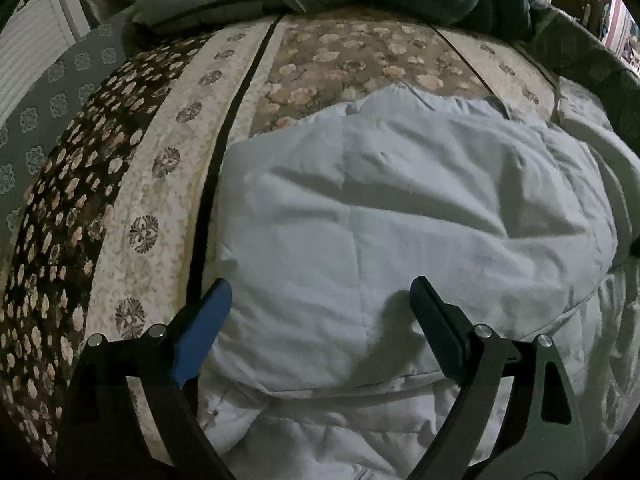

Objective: Fold large clothes

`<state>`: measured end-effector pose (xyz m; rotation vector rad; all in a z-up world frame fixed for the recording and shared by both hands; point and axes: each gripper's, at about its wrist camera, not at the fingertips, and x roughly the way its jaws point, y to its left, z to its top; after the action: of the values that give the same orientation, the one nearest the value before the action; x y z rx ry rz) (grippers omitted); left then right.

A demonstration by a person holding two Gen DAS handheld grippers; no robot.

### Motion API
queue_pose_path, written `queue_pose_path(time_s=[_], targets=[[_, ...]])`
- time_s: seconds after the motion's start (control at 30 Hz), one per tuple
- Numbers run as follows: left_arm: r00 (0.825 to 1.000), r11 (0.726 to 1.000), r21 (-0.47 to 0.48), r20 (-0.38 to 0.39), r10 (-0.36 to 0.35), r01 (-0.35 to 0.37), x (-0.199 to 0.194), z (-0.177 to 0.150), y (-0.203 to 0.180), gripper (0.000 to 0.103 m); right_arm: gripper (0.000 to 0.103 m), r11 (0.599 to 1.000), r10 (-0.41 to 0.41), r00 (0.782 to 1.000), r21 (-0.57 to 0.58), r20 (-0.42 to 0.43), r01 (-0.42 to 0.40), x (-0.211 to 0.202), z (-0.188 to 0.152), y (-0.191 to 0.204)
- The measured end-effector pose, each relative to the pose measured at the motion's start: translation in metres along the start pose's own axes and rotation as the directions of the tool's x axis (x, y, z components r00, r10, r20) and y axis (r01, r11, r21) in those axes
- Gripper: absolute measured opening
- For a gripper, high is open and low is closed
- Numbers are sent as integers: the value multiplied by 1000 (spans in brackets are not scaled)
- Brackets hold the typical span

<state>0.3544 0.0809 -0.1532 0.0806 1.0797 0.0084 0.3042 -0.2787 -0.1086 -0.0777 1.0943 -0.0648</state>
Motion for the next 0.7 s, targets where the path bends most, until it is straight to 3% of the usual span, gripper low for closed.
queue_pose_path(time_s=[0.1,0.2,0.27,0.33,0.47,0.6,0.7], targets=[[1000,1000,3,-23,16,-16,9,2,-3,90,33,1000,-6,999,-12,44,6,2,10,5],[998,999,11,-39,39,-38,13,3,-6,91,34,998,4,997,-55,-80,-9,54,12,18],[998,999,9,-42,44,-44,8,7,-6,90,41,997,12,996,-75,-92,-19,69,8,24],[999,999,16,-26,46,-46,-5,10,-7,91,45,997,1,997,-72,-81,-7,59,10,21],[999,999,33,26,41,-42,-29,19,-12,97,65,998,55,998,-10,12,-54,10,11,-19],[998,999,41,60,14,-17,-42,29,-23,100,75,997,-9,996,81,86,2,-28,22,-85],[999,999,45,39,9,-11,-33,34,-30,100,78,990,-76,994,122,78,66,-28,33,-124]])
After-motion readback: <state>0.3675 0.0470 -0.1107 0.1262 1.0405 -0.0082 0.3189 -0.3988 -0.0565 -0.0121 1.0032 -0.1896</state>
